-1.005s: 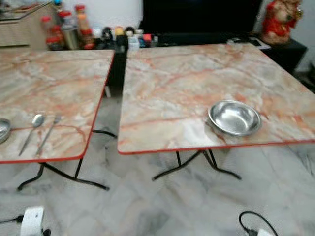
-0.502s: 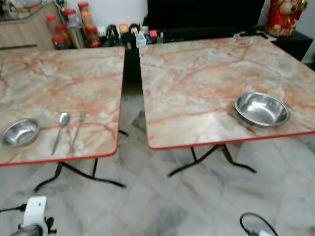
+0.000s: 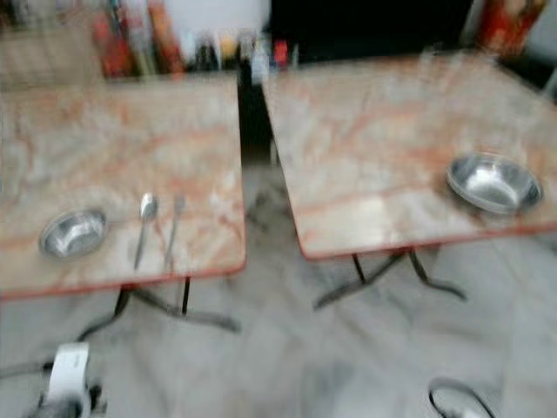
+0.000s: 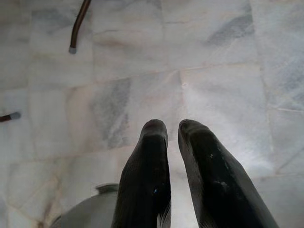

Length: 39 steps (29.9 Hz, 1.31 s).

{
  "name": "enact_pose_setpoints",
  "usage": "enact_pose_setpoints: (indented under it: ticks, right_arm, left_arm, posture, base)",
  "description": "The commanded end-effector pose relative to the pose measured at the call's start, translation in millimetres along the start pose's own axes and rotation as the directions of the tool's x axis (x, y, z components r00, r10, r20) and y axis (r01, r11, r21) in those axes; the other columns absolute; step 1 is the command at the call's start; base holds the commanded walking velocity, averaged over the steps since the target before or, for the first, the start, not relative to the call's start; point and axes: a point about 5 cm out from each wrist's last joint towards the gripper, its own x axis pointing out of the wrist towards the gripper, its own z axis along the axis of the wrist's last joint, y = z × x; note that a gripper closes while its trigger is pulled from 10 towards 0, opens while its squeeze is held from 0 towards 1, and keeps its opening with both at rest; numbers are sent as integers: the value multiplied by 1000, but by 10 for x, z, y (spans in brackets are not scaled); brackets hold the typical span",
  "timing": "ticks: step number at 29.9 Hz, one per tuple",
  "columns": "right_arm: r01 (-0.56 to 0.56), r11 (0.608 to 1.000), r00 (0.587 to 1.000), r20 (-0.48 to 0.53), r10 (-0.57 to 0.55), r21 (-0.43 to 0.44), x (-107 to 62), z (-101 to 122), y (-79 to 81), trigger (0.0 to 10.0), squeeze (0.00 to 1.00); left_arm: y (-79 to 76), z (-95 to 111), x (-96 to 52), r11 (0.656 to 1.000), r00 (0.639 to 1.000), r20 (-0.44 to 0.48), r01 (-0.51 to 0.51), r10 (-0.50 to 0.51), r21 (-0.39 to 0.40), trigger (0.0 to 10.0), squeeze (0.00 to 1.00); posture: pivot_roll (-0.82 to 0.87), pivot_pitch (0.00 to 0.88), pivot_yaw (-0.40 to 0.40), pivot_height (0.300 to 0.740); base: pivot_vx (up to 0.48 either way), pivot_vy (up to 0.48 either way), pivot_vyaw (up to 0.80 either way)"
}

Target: Setting the table

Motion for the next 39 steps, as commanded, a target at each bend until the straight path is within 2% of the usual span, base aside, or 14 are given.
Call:
enact_pose_setpoints:
  ticks: [1, 18, 29, 34, 39]
  right_arm:
    - [-15, 1000, 1000, -8, 15, 16, 6, -40, 64, 10000, 0]
    - [-19, 1000, 1000, -12, 19, 12, 6, -47, 72, 10000, 0]
    - [-17, 1000, 1000, -14, 17, 19, 7, -45, 70, 10000, 0]
    - [-17, 999, 1000, -9, 17, 27, 7, -44, 72, 10000, 0]
    - [-20, 999, 1000, -10, 21, 25, 8, -45, 77, 10000, 0]
  left_arm:
    - [93, -96, -23, 1000, 999, -31, -22, 23, 11, 10000, 0]
    - [63, -105, -21, 1000, 999, -29, -17, 18, 12, 10000, 0]
    - [61, -103, -21, 1000, 1000, -24, -19, 19, 3, 10000, 0]
    - [70, -82, -22, 999, 1000, -2, -20, 20, -29, 10000, 0]
    - [56, -41, -12, 1000, 1000, -4, -20, 20, -18, 10000, 0]
  posture:
    - [66, 23, 31, 740]
    - [74, 17, 35, 740]
    - [79, 17, 30, 740]
    - [80, 17, 30, 740]
    - [81, 17, 31, 740]
  base:
    - [0, 349, 0]
    - [0, 347, 0]
    - [0, 0, 0]
    - [0, 0, 0]
    - [0, 0, 0]
